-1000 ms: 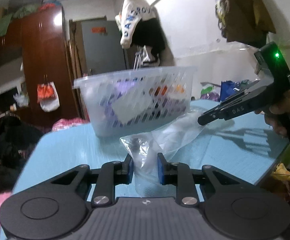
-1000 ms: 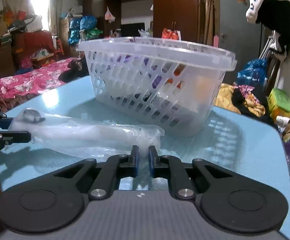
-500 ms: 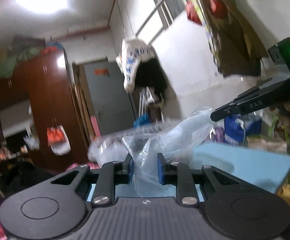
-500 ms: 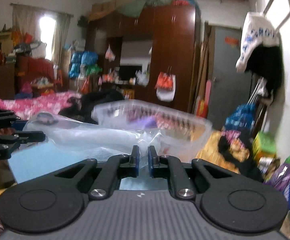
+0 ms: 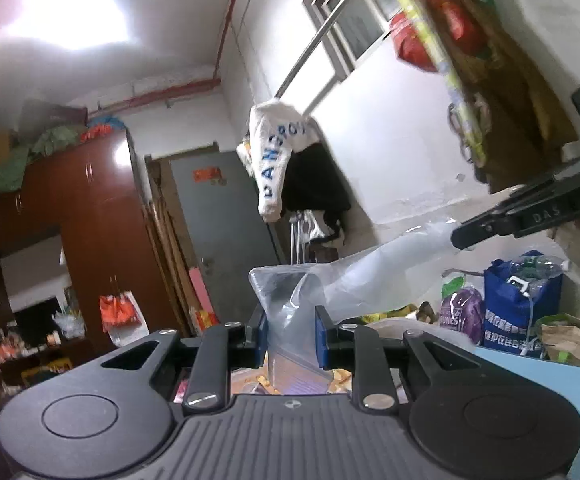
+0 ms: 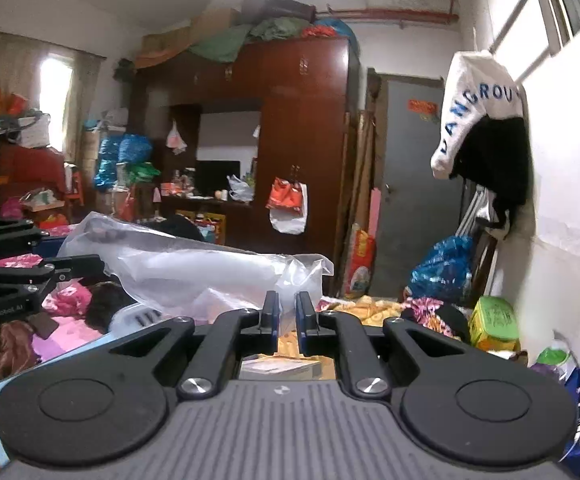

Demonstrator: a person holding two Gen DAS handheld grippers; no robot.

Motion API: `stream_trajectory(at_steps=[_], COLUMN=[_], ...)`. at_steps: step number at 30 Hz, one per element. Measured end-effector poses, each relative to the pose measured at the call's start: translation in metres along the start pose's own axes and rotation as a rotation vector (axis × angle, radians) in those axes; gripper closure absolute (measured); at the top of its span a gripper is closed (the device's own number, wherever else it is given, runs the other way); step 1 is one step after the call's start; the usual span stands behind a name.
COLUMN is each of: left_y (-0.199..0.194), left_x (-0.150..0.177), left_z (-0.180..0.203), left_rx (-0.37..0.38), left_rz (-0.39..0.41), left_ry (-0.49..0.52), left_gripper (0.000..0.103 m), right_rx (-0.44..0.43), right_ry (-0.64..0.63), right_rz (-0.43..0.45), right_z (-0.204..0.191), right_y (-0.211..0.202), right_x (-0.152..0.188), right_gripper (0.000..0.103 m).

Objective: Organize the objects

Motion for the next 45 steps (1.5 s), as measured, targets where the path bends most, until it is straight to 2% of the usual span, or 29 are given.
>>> stream_trajectory(at_steps=[5,12,13,15,16,17,19,20,21,23,25,29,31,33,35,37,40,42,45], left_y=[0.05,0.091,0.092,0.092,0.091,0.087,0.071,0.063,0.055,0.036,0.023,0.005,-0.007,-0.018,-0.029,-0.041,-0.055,-0.059,-0.05], left_x=[0.019,0.052,0.057,0.063,0.063,0.062,0.055,0.051,0.046,0.036,0.032,0.028,0.024,0.02,0.015,0.011,0.017,0.024,0.032], left_z=[-0.012,-0.021,-0.023,-0.03,-0.034,-0.038,-0.046,-0.049,-0.052,-0.057,-0.058,-0.054,-0.05,-0.044,-0.036,-0.025,-0.01,-0.005,0.008], left_rx=[-0.032,-0.054,-0.059,-0.089,-0.111,-0.126,-0.125,-0.126,-0.125,-0.112,-0.093,-0.041,-0.045,-0.052,-0.05,-0.031,-0.076,-0.113,-0.063], left_rz=[-0.089,-0.211,-0.22,-0.221,-0.211,-0.193,-0.151,-0.132,-0.114,-0.075,-0.077,-0.128,-0.129,-0.139,-0.154,-0.169,-0.243,-0.284,-0.314], left_ry=[-0.008,-0.026,-0.027,-0.023,-0.027,-0.04,-0.074,-0.098,-0.12,-0.165,-0.207,-0.288,-0.28,-0.261,-0.248,-0.224,-0.164,-0.178,-0.186], left_gripper=[0.076,0.074,0.07,0.05,0.035,0.028,0.024,0.021,0.019,0.009,0.0,0.0,0.0,0.0,0.0,0.0,0.0,0.0,0.0], right_rx=[0.001,-0.021,-0.02,-0.039,-0.036,-0.025,-0.003,0.008,0.017,0.014,0.011,0.084,0.171,0.223,0.201,0.132,0.046,0.039,0.061], right_ry=[0.03,0.071,0.085,0.108,0.105,0.092,0.072,0.076,0.081,0.083,0.089,0.131,0.17,0.154,0.146,0.172,0.199,0.212,0.204], right_rz=[-0.07,-0.115,-0.112,-0.116,-0.115,-0.111,-0.1,-0.086,-0.067,-0.021,0.006,-0.04,-0.066,-0.026,0.005,-0.019,-0.085,-0.078,-0.053], right_z=[0.007,0.005,0.005,0.004,0.004,0.003,0.003,0.005,0.007,0.007,0.008,0.012,0.016,0.009,-0.002,-0.012,-0.017,-0.013,-0.005], right_y=[0.039,0.058,0.057,0.056,0.053,0.05,0.042,0.038,0.032,0.017,0.004,-0.009,-0.015,-0.029,-0.043,-0.055,-0.065,-0.068,-0.061], right_x=[0.021,0.048,0.05,0.053,0.054,0.053,0.052,0.05,0.048,0.041,0.034,0.03,0.031,0.027,0.023,0.021,0.021,0.021,0.027], right_gripper=[0.093,0.091,0.086,0.056,0.051,0.044,0.027,0.01,0.0,0.0,0.0,0.0,0.0,0.0,0.0,0.0,0.0,0.0,0.0])
Point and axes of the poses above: each gripper's, at about its wrist camera, not at the fingertips, and y roughly the way its jaws point, z to its right, x to its underside, the point moved 10 cm from there along y, roughly the way its jaws point, and after that the axes turned 14 degrees about -y, right-handed, at the moved point
